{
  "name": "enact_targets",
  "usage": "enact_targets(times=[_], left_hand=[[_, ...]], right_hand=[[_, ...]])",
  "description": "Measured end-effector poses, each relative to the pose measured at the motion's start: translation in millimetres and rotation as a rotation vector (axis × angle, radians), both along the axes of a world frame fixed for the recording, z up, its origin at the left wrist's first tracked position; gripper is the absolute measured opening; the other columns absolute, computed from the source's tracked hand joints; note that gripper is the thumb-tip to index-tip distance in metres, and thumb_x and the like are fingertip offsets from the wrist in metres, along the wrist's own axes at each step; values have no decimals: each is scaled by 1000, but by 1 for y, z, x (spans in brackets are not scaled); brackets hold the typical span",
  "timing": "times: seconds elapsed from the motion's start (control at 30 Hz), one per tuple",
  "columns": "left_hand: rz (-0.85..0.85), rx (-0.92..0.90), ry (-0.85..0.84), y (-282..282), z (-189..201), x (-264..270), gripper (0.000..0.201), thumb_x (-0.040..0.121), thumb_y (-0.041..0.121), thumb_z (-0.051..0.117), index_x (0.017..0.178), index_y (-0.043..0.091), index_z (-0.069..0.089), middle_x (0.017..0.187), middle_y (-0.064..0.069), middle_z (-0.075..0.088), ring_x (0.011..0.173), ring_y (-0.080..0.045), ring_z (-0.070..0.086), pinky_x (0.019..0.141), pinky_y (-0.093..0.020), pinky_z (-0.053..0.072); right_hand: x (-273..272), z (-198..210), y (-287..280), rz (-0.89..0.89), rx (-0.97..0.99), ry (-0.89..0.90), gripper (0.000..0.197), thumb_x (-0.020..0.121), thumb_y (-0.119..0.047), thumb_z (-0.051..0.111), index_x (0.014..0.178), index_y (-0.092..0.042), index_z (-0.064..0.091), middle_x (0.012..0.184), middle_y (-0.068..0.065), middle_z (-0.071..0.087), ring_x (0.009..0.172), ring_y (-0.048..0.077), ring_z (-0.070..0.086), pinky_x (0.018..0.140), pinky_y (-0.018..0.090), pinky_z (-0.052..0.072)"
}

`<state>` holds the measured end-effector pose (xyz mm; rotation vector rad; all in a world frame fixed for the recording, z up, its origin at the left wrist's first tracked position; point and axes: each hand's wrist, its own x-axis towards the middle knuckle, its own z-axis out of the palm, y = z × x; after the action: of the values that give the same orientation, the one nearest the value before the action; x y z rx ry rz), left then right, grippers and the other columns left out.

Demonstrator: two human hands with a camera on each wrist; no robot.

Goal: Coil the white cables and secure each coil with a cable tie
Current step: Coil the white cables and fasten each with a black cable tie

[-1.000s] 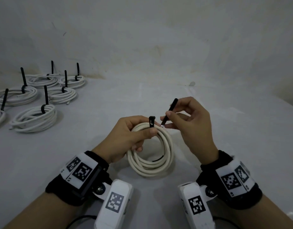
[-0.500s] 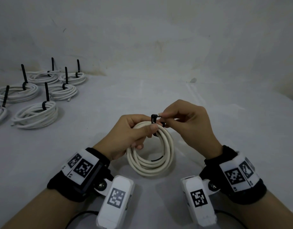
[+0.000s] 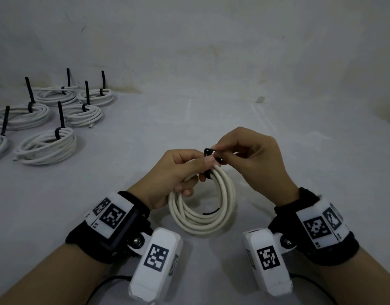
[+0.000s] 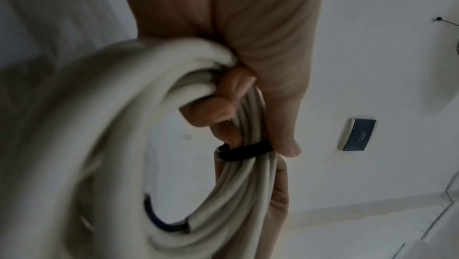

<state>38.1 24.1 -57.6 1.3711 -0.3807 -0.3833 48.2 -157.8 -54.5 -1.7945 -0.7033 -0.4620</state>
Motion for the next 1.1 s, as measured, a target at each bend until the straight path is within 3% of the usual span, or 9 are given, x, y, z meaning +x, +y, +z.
enact_targets(times=[0.27, 0.43, 0.5, 0.6, 0.67, 0.77, 0.93, 1.0, 1.1], left_hand=[[-19, 21, 38, -3, 0, -1, 20, 77, 28, 60, 71, 17, 75, 62, -4, 56, 31, -2, 27, 35, -14, 32], [19, 48, 11, -4, 1, -1, 15, 76, 29, 68, 70, 18, 75, 61, -4, 54, 32, -3, 28, 36, -15, 32], [46, 45, -13, -5, 3, -2, 16, 75, 33, 73, 68, 18, 74, 63, -8, 53, 32, -3, 30, 36, -16, 32], [91, 60, -42, -6, 7, -4, 17, 64, 37, 66, 65, 20, 72, 69, -14, 54, 32, -4, 32, 35, -17, 32], [105, 84, -60, -6, 9, -6, 20, 64, 37, 66, 65, 18, 69, 69, -15, 55, 32, -4, 32, 36, -16, 31], [119, 134, -96, -8, 9, -7, 29, 65, 37, 66, 73, 9, 65, 68, -14, 56, 32, -5, 32, 38, -16, 31], [105, 148, -137, -8, 10, -8, 24, 69, 34, 65, 65, 12, 57, 53, -4, 51, 31, -5, 30, 38, -17, 29], [89, 154, -144, -9, 11, -10, 26, 71, 33, 62, 64, 11, 52, 44, 6, 46, 31, -4, 29, 37, -17, 27], [88, 168, -138, -12, 12, -10, 29, 72, 33, 61, 66, 9, 47, 40, 7, 41, 31, -3, 28, 36, -15, 26]], right_hand=[[-1, 1, 2, 25, 8, -50, 18, 80, 9, 65, 88, -8, 70, 82, 10, 68, 77, 19, 69, 71, 32, 57], [-7, 7, 4, 31, -24, -67, 16, 80, 5, 67, 88, -9, 70, 82, 4, 71, 78, 13, 70, 73, 23, 54], [-9, 10, 3, 16, -40, -40, 18, 80, 6, 67, 90, -9, 71, 84, 2, 71, 79, 11, 70, 72, 20, 53], [-12, 15, 0, 32, -38, 33, 17, 83, 2, 63, 94, -10, 67, 88, -1, 71, 88, 13, 70, 73, 22, 55], [-14, 18, 0, 43, -70, 33, 11, 83, -5, 67, 93, -7, 65, 90, 2, 70, 91, 16, 69, 73, 27, 57], [-15, 19, 2, -17, -99, -57, 4, 83, -6, 71, 84, -4, 68, 83, 2, 68, 82, 13, 67, 69, 21, 54], [-14, 16, 8, -157, -128, -187, 7, 86, -9, 68, 81, -8, 64, 78, -7, 62, 77, 5, 62, 71, 15, 52], [-16, 16, 10, -205, -92, -185, 8, 87, -10, 66, 81, -12, 61, 78, -11, 60, 77, 3, 60, 70, 12, 49], [-17, 17, 11, -259, -11, -152, 10, 88, -11, 64, 81, -14, 58, 77, -13, 59, 75, 1, 59, 66, 11, 47]])
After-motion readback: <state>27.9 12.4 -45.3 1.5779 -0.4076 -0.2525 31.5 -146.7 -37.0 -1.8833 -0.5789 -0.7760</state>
